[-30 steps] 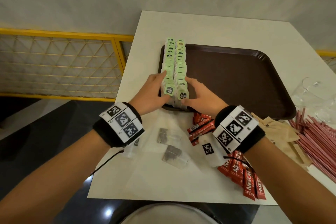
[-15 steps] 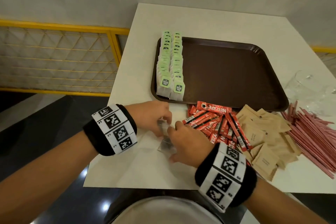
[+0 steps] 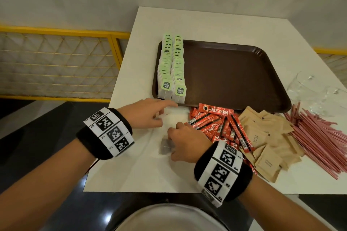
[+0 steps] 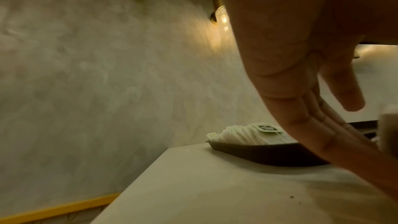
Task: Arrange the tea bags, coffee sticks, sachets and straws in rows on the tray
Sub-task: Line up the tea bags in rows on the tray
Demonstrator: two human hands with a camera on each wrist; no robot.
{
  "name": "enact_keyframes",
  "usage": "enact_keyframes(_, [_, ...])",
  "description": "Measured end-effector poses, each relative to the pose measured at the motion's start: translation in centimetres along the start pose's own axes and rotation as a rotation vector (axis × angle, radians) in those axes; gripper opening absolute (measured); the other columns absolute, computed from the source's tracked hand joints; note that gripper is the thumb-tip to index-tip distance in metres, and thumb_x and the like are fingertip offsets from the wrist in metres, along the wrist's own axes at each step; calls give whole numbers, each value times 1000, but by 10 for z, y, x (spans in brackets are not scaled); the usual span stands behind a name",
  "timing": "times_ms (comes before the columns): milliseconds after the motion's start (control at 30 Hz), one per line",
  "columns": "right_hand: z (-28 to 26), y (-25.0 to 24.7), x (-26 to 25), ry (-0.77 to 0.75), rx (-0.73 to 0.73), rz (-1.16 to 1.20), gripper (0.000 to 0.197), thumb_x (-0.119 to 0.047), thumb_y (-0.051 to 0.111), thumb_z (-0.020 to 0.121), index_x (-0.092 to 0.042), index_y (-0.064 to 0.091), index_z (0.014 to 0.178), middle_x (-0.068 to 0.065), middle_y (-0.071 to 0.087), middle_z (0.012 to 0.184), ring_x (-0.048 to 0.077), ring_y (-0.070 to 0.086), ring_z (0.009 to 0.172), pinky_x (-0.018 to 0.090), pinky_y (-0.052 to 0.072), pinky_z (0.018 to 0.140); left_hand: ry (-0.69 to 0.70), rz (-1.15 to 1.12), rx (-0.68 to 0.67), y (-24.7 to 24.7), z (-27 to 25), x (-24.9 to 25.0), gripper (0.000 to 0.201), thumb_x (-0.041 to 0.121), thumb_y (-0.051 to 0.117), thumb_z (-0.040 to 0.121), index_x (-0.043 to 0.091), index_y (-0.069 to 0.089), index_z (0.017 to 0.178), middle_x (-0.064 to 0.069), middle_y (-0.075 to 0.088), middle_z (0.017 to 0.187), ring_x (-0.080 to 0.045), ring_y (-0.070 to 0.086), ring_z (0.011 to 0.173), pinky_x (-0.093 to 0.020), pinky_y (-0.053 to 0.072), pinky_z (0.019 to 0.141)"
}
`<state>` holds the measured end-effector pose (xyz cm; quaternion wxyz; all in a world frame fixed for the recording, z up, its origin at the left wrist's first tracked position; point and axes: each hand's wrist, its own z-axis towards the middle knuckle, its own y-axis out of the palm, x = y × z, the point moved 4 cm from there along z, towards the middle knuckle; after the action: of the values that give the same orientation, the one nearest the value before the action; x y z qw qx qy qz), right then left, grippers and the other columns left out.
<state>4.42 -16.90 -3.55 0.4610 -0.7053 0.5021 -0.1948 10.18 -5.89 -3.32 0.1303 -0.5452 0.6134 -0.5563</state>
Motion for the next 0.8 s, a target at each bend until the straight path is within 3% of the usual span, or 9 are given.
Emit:
enact_keyframes(67, [3,0,2,-10,30,29,35,-19,56,88,-11,46,121,11,51,117,29,50,109,34,37,72,0,-46,29,-2,-2,-4,54,12,52,89,32,38,137,0,51,112,-4,49,71,-16,39,72])
enact_keyframes(167, [4,-5,8,-36,60,222,31,-18,56,89,-16,41,116,12,60,104,29,59,90,32,42,67,-24,-135,67,-4,-3,-14,33,9,53,87,27,55,115,-1,57,114,-9,55,74,-17,42,72])
enact_keyframes(233, [2,-12,14,-70,63,415,31,-20,59,90,-20,40,115,8,60,94,20,60,73,32,49,65,-57,-224,112,-5,-4,-21,23,7,55,85,26,60,98,-1,60,108,-19,61,83,-25,47,79])
enact_keyframes(300, [0,-21,21,-75,87,599,20,-15,58,91,-21,46,105,0,60,81,12,59,59,24,51,57,-86,-333,183,-8,-5,-26,21,5,57,84,25,62,87,0,64,104,-17,65,80,-26,48,77])
enact_keyframes(400, [0,-36,41,-14,147,809,4,-15,60,90,-18,61,93,4,69,82,19,69,69,31,56,66,-93,-460,303,-17,-4,-34,18,9,65,83,27,65,84,0,68,105,-14,63,82,-28,48,83])
enact_keyframes(500, [0,-52,59,-14,117,950,23,-16,69,83,-15,65,106,8,72,94,15,70,83,21,56,75,-63,-609,409,-28,1,-40,21,8,70,80,28,67,85,-6,69,98,-15,62,85,-29,46,86])
enact_keyframes(600, [4,-66,69,-14,100,1125,28,-1,66,83,-9,62,109,14,70,102,18,68,89,20,56,76,-44,-710,483,-35,12,-43,28,-3,69,78,24,62,84,6,62,80,-2,57,68,-19,45,74])
enact_keyframes(700, [21,-74,80,45,180,1284,22,6,56,87,6,60,109,18,68,95,14,68,74,20,58,65,-31,-674,446,-34,27,-41,33,-5,69,77,25,58,85,3,54,83,-13,60,70,-23,46,72])
enact_keyframes(800, [41,-76,84,93,210,1260,19,2,54,90,8,58,108,14,66,82,11,65,60,18,56,56,-49,-554,428,-35,38,-44,33,-1,70,77,28,57,85,0,48,83,-17,58,70,-24,44,71])
